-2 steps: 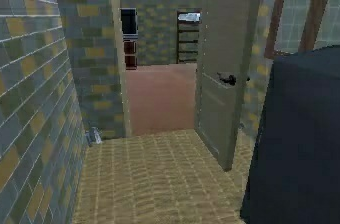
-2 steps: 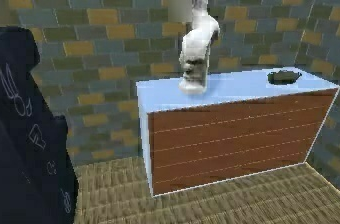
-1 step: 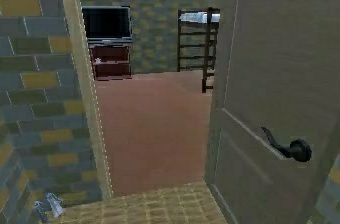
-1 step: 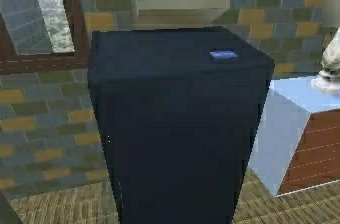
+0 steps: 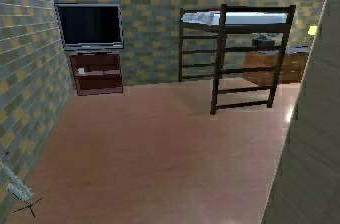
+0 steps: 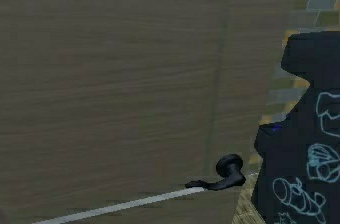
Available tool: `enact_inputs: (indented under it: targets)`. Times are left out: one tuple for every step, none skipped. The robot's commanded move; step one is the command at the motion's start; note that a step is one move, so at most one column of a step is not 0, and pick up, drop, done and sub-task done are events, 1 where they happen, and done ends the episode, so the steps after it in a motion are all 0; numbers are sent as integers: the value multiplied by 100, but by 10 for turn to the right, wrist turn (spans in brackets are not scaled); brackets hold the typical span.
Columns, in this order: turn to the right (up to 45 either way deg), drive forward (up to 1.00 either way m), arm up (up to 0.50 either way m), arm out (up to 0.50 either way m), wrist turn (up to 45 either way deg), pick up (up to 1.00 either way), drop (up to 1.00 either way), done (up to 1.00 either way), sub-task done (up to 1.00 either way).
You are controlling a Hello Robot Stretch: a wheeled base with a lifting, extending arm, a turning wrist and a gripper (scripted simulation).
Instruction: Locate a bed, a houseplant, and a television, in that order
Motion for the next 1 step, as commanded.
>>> enact_inputs:
  targets:
    - [-60,0,0,0,0,0,0,0,0]
